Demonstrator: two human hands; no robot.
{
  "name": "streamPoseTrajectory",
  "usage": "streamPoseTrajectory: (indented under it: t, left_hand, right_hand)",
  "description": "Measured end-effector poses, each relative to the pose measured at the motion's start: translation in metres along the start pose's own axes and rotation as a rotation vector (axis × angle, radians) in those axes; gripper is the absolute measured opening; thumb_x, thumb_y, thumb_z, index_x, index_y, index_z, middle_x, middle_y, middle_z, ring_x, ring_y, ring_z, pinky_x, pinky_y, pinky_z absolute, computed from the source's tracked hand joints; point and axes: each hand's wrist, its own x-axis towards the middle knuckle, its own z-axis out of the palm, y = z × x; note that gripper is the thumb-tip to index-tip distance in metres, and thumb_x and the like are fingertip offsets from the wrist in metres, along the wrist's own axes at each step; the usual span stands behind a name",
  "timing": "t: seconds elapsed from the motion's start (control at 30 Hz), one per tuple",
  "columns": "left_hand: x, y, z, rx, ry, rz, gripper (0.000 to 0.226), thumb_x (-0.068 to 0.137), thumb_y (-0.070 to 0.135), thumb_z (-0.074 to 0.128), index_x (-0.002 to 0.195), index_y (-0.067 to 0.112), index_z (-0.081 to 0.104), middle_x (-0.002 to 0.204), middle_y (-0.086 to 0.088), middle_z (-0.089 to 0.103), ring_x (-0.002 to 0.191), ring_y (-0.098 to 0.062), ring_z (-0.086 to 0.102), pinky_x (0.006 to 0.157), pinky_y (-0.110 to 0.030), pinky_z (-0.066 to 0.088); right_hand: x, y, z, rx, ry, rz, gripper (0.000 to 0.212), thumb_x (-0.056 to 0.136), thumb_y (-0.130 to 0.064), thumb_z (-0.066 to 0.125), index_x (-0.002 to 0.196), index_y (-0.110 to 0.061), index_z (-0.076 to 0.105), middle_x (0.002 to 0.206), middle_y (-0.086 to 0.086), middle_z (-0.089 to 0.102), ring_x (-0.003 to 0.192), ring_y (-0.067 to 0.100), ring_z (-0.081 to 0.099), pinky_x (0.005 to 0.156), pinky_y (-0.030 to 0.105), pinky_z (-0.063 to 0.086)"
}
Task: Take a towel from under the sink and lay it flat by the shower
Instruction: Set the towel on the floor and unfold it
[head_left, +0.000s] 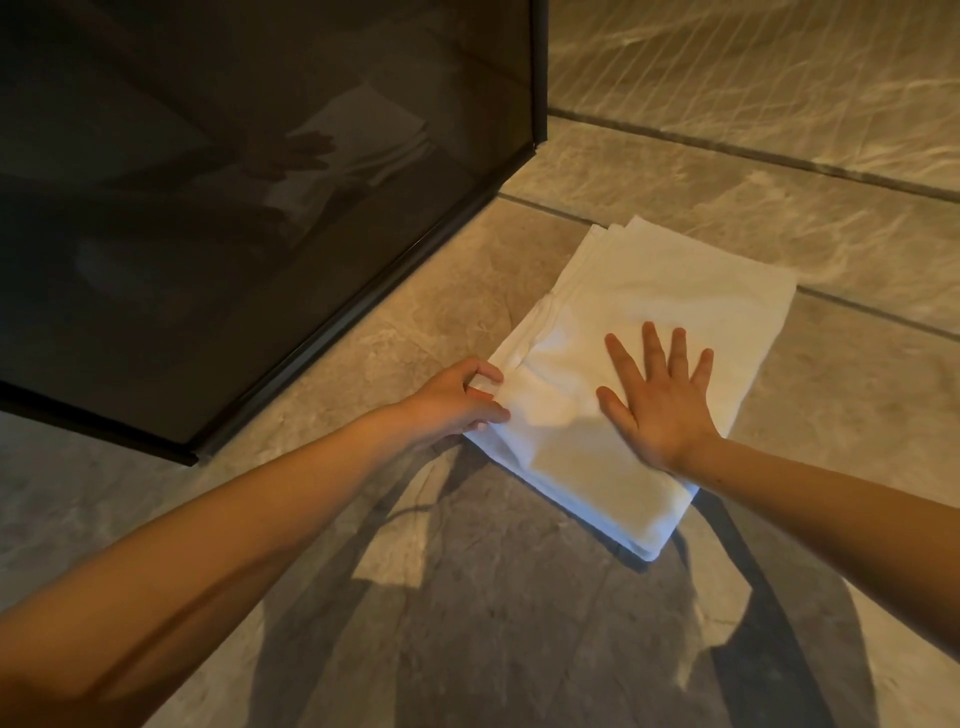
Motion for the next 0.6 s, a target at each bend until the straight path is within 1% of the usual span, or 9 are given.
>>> streamPoseTrajectory:
  t: [0.07,0.17,0.23,0.27,0.33,0.4,0.5,0.57,0.6]
  left_hand:
    - [-0.004,0.007,-0.006,-0.054,-0.145,0.032,0.046,0.084,-0.007,0.065,0.121,0.017,0.051,0.096,-0.008,0.062,0.076,-0.017,0.053,0.058,-0.024,0.040]
    - [-0.009,0.019,-0.011,0.036,-0.304,0.090,0.049,0.089,-0.009,0.056,0.127,0.021,0.059,0.127,0.003,0.059,0.100,-0.016,0.057,0.065,-0.026,0.045]
    - [-0.012,0.026,-0.011,0.102,-0.359,0.084,0.055,0.092,-0.007,0.053,0.135,0.027,0.058,0.143,0.008,0.045,0.117,-0.015,0.053,0.076,-0.027,0.051]
    - [-0.014,0.030,-0.010,0.142,-0.373,0.089,0.058,0.092,-0.006,0.052,0.139,0.030,0.054,0.148,0.009,0.039,0.125,-0.017,0.048,0.082,-0.028,0.052]
    - [-0.018,0.038,-0.003,0.185,-0.402,0.127,0.061,0.093,-0.005,0.052,0.142,0.031,0.049,0.154,0.008,0.032,0.135,-0.019,0.039,0.089,-0.027,0.052]
    - [-0.022,0.047,0.009,0.248,-0.402,0.185,0.064,0.092,-0.008,0.051,0.145,0.027,0.046,0.159,0.006,0.026,0.138,-0.016,0.034,0.085,-0.017,0.051]
    - [-0.025,0.057,0.029,0.363,-0.410,0.256,0.072,0.089,-0.015,0.050,0.148,0.026,0.041,0.161,0.006,0.019,0.134,-0.019,0.039,0.069,-0.014,0.049]
    - [-0.026,0.058,0.037,0.364,-0.435,0.270,0.073,0.088,-0.015,0.049,0.147,0.028,0.042,0.160,0.010,0.019,0.132,-0.019,0.042,0.075,-0.020,0.048]
    - [-0.026,0.057,0.039,0.347,-0.447,0.265,0.074,0.087,-0.015,0.049,0.146,0.029,0.044,0.159,0.012,0.021,0.136,-0.017,0.038,0.079,-0.020,0.046]
  right_hand:
    - [0.001,0.000,-0.001,0.013,-0.018,0.001,0.072,0.091,-0.068,0.001,0.155,-0.035,-0.010,0.163,0.013,-0.013,0.146,0.044,-0.015,0.114,0.066,-0.006]
    - [0.002,-0.003,-0.008,0.015,-0.085,0.011,0.073,0.093,-0.068,0.010,0.154,-0.035,-0.012,0.163,0.013,-0.016,0.146,0.044,-0.017,0.114,0.066,-0.005]
    - [0.009,-0.007,-0.021,0.076,-0.140,0.051,0.071,0.095,-0.066,0.020,0.155,-0.036,-0.004,0.163,0.013,-0.004,0.146,0.046,-0.005,0.115,0.065,0.003]
    - [0.015,-0.008,-0.034,0.154,-0.137,0.084,0.068,0.095,-0.064,0.025,0.155,-0.038,0.003,0.160,0.016,0.012,0.143,0.047,0.011,0.114,0.062,0.013]
    - [0.028,-0.013,-0.066,0.388,-0.084,0.101,0.060,0.098,-0.058,0.030,0.152,-0.045,0.010,0.128,0.023,0.049,0.116,0.044,0.046,0.095,0.049,0.039]
    - [0.037,-0.023,-0.093,0.519,-0.112,-0.015,0.053,0.101,-0.051,0.031,0.151,-0.049,0.014,0.091,0.015,0.063,0.089,0.037,0.055,0.068,0.035,0.041]
    - [0.044,-0.040,-0.115,0.523,-0.319,-0.057,0.048,0.100,-0.046,0.036,0.148,-0.042,0.029,0.117,-0.002,0.056,0.088,0.023,0.061,0.069,0.035,0.053]
    - [0.046,-0.039,-0.121,0.440,-0.353,0.015,0.049,0.095,-0.035,0.050,0.143,-0.027,0.044,0.116,-0.002,0.055,0.073,0.014,0.057,0.062,0.030,0.052]
    - [0.047,-0.035,-0.122,0.397,-0.309,0.046,0.050,0.092,-0.026,0.056,0.140,-0.018,0.049,0.115,0.003,0.059,0.076,0.017,0.059,0.064,0.028,0.050]
